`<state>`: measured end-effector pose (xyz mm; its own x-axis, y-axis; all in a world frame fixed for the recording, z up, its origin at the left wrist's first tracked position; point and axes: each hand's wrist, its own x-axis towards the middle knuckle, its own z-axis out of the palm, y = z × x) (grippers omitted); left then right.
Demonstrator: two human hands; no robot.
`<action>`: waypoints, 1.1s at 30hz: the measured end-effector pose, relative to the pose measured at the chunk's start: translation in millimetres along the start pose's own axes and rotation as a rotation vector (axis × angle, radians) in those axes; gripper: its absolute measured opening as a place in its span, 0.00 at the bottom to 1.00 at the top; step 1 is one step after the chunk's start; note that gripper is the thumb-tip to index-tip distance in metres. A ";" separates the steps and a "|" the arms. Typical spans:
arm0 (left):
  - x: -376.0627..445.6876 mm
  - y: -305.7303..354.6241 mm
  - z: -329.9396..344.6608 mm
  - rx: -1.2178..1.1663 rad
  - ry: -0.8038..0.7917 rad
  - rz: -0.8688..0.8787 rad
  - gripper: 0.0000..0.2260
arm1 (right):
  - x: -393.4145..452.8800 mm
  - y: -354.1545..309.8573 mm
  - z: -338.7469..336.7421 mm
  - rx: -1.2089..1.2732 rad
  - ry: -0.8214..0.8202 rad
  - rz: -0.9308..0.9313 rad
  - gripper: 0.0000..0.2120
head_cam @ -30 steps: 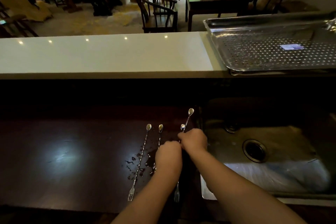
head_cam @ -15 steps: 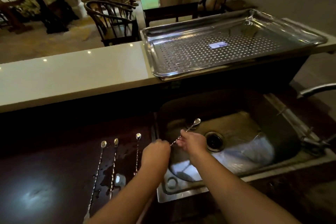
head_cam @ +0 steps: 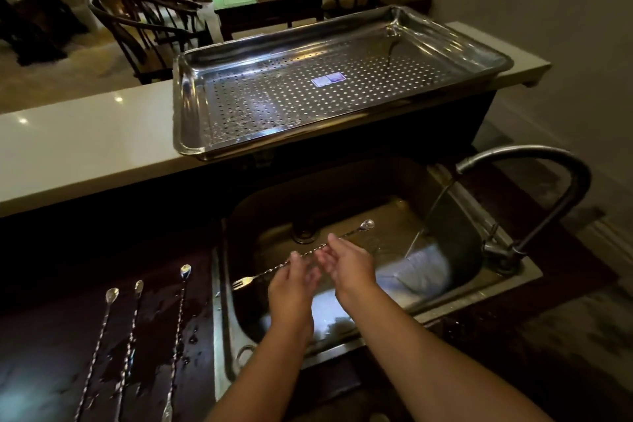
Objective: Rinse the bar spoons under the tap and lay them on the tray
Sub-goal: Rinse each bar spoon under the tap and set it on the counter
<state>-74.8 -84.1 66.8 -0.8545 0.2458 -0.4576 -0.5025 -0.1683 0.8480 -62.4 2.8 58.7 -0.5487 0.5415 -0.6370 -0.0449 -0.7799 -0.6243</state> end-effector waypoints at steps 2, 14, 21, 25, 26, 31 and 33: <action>1.1 -5.9 16.5 -0.281 0.055 -0.031 0.12 | 0.2 -5.4 -9.4 0.029 -0.011 0.009 0.10; 8.3 -44.7 71.8 -0.394 0.144 -0.028 0.08 | 16.8 -39.1 -58.0 0.077 0.041 0.052 0.03; 13.5 -51.2 83.0 -0.371 0.169 -0.045 0.08 | 25.3 -45.1 -69.7 0.072 0.062 0.057 0.04; 14.6 -53.4 90.7 -0.347 0.159 -0.057 0.10 | 27.8 -50.5 -74.5 0.075 0.063 0.060 0.05; 15.1 -53.4 93.4 -0.348 0.161 -0.061 0.09 | 28.7 -52.8 -75.1 0.078 0.066 0.059 0.05; 16.9 -52.5 106.6 -0.362 0.156 -0.057 0.07 | 33.9 -67.2 -76.8 0.065 0.077 0.048 0.04; 18.2 -52.8 108.4 -0.365 0.153 -0.052 0.07 | 35.6 -71.8 -77.3 0.042 0.077 0.052 0.04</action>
<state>-49.6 32.8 42.7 -0.8225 0.1227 -0.5554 -0.5359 -0.4942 0.6845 -14.2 102.4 45.9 -0.4858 0.5211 -0.7018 -0.0542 -0.8193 -0.5708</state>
